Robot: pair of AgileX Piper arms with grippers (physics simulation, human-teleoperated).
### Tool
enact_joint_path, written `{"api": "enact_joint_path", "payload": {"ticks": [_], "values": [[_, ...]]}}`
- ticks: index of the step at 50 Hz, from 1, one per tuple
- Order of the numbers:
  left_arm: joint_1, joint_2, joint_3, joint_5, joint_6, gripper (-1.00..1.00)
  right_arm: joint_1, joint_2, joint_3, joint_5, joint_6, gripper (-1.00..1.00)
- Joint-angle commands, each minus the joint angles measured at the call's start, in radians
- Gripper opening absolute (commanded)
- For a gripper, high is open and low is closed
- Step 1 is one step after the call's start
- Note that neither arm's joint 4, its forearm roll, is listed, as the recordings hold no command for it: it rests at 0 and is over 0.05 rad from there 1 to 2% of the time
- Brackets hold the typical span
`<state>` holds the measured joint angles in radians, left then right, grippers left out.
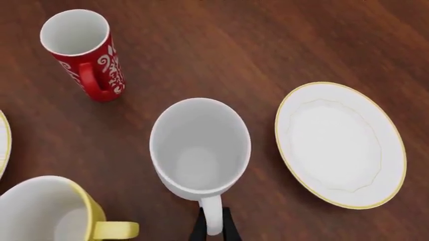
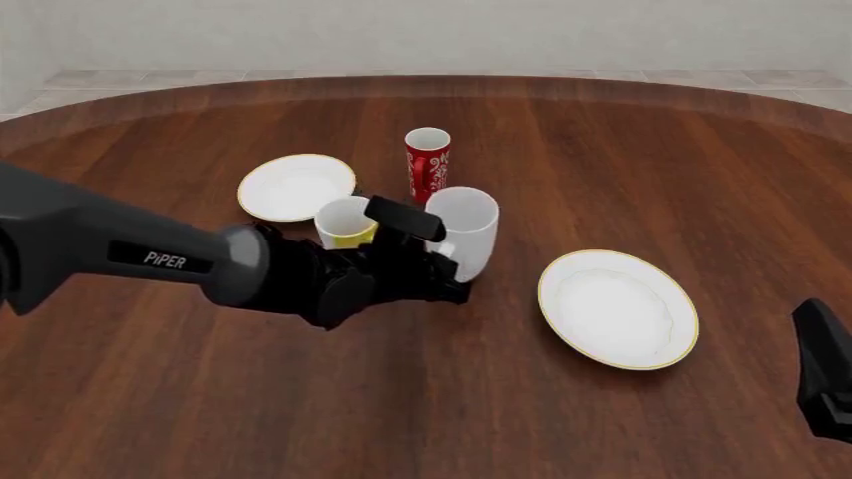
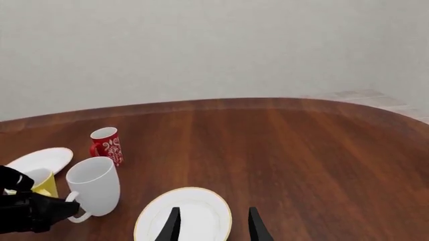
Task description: Put the white mug on the left plate.
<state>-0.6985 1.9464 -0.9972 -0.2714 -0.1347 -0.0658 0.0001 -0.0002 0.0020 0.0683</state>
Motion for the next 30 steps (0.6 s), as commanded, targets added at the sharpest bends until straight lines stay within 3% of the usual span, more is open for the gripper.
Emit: {"api": "enact_joint_path", "payload": {"ticks": [1,20,30], "values": [[0.006,-0.012,0.006,-0.013,0.026,-1.00,0.002,0.000,0.000,-0.007,0.002,1.00],[-0.015,-0.038,0.025,-0.054,0.103,-1.00,0.001,0.000,0.000,-0.007,0.006,1.00],[-0.030,-0.044,0.028,-0.067,0.110,-1.00,0.000,0.000,0.000,-0.007,0.004,1.00]]}}
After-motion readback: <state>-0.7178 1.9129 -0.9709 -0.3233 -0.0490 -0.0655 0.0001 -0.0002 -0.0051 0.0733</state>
